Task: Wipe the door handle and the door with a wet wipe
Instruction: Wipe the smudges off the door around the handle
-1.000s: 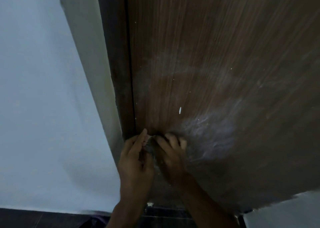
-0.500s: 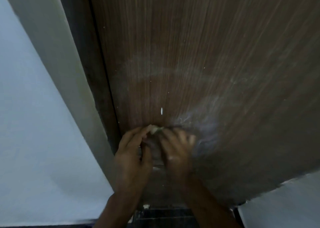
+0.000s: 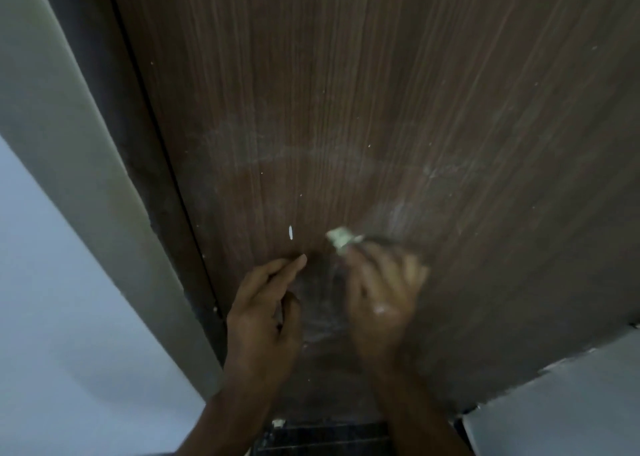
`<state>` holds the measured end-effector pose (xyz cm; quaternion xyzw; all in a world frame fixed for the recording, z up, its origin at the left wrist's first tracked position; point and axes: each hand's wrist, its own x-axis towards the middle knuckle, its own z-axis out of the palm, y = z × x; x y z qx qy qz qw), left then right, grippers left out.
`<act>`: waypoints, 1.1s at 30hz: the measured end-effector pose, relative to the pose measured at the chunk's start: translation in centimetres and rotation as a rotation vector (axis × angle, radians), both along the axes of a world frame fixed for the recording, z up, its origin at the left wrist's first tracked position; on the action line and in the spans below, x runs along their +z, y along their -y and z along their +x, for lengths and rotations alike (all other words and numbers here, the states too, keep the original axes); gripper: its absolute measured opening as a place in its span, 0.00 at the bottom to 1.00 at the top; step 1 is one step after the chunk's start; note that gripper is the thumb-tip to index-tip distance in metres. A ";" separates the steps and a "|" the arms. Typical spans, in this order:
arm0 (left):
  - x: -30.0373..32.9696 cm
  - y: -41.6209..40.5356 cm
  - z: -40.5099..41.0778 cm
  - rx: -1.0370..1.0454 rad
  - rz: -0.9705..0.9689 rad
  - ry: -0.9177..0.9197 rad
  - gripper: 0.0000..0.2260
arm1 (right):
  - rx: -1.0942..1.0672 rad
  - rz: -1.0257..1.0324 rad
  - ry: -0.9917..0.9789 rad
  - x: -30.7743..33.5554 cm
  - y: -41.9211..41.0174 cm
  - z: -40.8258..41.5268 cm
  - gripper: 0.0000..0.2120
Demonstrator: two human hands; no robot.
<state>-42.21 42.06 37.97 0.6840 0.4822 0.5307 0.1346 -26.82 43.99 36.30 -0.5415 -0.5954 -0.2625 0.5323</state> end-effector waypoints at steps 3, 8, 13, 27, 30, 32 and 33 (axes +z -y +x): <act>0.1 0.0 0.8 0.003 -0.004 -0.003 0.19 | -0.046 0.239 -0.192 3.7 -1.0 3.3 0.05; 0.7 0.2 2.0 -0.020 -0.005 0.004 0.19 | 0.160 -0.019 0.138 -0.5 -0.3 0.3 0.10; 0.5 0.2 2.0 0.004 -0.001 0.029 0.20 | 0.106 0.151 -0.085 3.2 -0.5 3.4 0.08; -1.3 0.7 -0.9 0.176 -0.057 0.061 0.19 | 0.197 0.015 -0.035 -3.3 -0.1 -0.4 0.08; -2.1 0.7 -2.0 0.225 -0.108 0.049 0.19 | 0.137 0.150 -0.228 -1.4 -0.7 0.3 0.06; -2.7 0.6 -2.5 0.251 -0.126 0.034 0.21 | 0.123 0.037 -0.079 -2.9 -0.7 -1.1 0.07; -2.9 0.5 -2.7 0.257 -0.127 0.025 0.21 | 0.154 -0.059 0.079 -4.3 -0.6 -2.1 0.07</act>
